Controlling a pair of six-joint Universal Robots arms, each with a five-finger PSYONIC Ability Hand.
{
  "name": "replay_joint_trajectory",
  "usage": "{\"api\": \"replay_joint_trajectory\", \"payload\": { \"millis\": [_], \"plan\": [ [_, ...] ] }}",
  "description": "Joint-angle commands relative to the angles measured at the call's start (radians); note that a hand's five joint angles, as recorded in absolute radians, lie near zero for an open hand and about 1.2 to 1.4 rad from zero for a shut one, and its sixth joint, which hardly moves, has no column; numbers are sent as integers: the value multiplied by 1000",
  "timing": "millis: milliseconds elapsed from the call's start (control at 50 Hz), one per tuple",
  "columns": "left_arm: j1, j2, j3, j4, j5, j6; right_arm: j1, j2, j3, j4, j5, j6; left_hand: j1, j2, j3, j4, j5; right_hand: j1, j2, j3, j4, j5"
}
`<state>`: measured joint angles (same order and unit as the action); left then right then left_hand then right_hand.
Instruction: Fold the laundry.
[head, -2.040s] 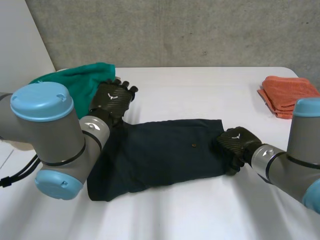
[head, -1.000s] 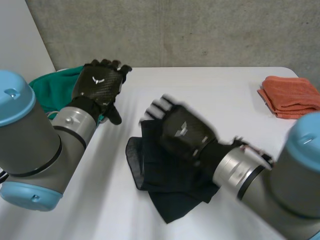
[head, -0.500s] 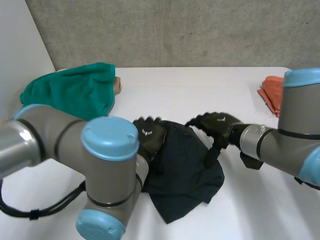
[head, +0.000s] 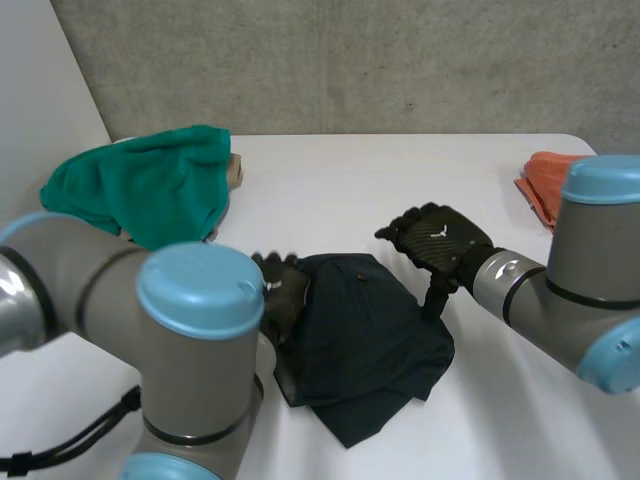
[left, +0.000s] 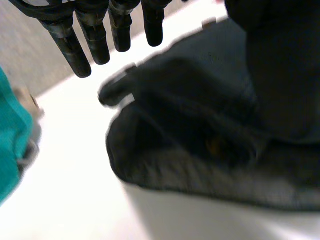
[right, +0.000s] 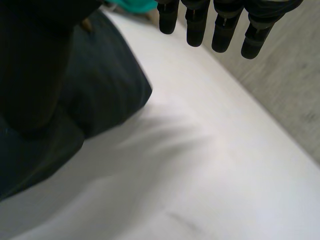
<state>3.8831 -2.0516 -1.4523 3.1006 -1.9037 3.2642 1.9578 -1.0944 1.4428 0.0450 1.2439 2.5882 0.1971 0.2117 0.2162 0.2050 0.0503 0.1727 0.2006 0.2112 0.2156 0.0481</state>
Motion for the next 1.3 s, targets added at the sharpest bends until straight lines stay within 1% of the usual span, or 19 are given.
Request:
{"api": "replay_joint_trajectory", "payload": {
  "millis": [20, 40, 60, 120, 140, 200, 220, 300, 320, 460, 600, 620, 680, 720, 820, 920, 1000, 1140, 1300],
  "plan": [
    [18, 82, 104, 7, 84, 2, 18, -217, 224, -115, -20, -11, -1, -16, -20, -9, -29, 2, -26, -37, -41, -48],
    [24, 83, 124, 7, 109, 2, 16, -234, 252, -126, -26, -16, -1, -16, -20, -9, -29, 2, -26, -37, -41, -48],
    [41, 85, 166, 1, 170, 3, 16, -254, 289, -137, -35, -19, 2, -13, -17, -6, -26, 2, -26, -37, -41, -48],
    [76, 85, 228, -6, 288, 6, 16, -298, 407, -172, -69, -22, 25, 11, 6, 17, -3, 2, -26, -37, -41, -48],
    [100, 85, 268, -14, 381, 8, 16, -305, 439, -185, -76, -20, 22, 8, 3, 14, -5, 2, -26, -37, -41, -48],
    [131, 83, 320, -42, 532, 9, 15, -306, 551, -272, -93, -16, 28, 14, 9, 20, 0, 2, -26, -37, -41, -48],
    [148, 74, 354, -65, 626, 8, 16, -306, 577, -302, -93, -16, 28, 14, 9, 20, 0, 2, -26, -37, -41, -48],
    [162, 35, 417, -94, 783, 3, 19, -295, 680, -476, -98, -10, 31, 16, 12, 23, 3, 2, -26, -37, -41, -48],
    [163, 24, 424, -97, 794, 3, 23, -288, 706, -547, -98, -8, 31, 16, 12, 23, 3, 2, -26, -37, -41, -48],
    [160, -10, 435, -95, 784, 3, 78, -138, 713, -744, -78, -8, 31, 16, 12, 23, 3, 2, -26, -37, -41, -48],
    [154, -32, 420, -97, 782, 2, 128, -53, 657, -907, -44, -22, 31, 16, 12, 23, 3, 26, -2, -12, -16, -24],
    [154, -32, 420, -97, 782, 2, 133, -45, 650, -915, -41, -23, 31, 16, 12, 23, 3, 111, 83, 73, 68, 61],
    [154, -29, 408, -97, 782, 3, 148, -16, 614, -922, -30, -22, 31, 16, 12, 23, 3, 709, 681, 670, 666, 659],
    [156, -27, 406, -97, 782, 3, 151, -9, 593, -933, -27, -7, 31, 16, 12, 23, 3, 1221, 1193, 1182, 1178, 1171],
    [159, -15, 408, -96, 782, 3, 142, -12, 548, -935, -14, -7, 31, 16, 12, 23, 3, 1224, 1196, 1185, 1181, 1174],
    [160, 25, 412, -92, 782, 3, 144, -18, 486, -932, 57, -10, 31, 16, 12, 23, 3, 1224, 1196, 1185, 1181, 1174],
    [173, 83, 415, -89, 782, 2, 130, -27, 421, -926, 81, -8, 31, 16, 12, 23, 3, 1224, 1196, 1185, 1181, 1174],
    [214, 166, 435, -74, 784, -9, -26, -61, 272, -926, 95, 4, 31, 16, 12, 23, 3, 1224, 1196, 1185, 1181, 1174],
    [217, 186, 437, -49, 784, -23, -256, -52, -2, -918, 95, 148, 31, 16, 12, 23, 3, 1224, 1196, 1185, 1181, 1174]
  ]
}}
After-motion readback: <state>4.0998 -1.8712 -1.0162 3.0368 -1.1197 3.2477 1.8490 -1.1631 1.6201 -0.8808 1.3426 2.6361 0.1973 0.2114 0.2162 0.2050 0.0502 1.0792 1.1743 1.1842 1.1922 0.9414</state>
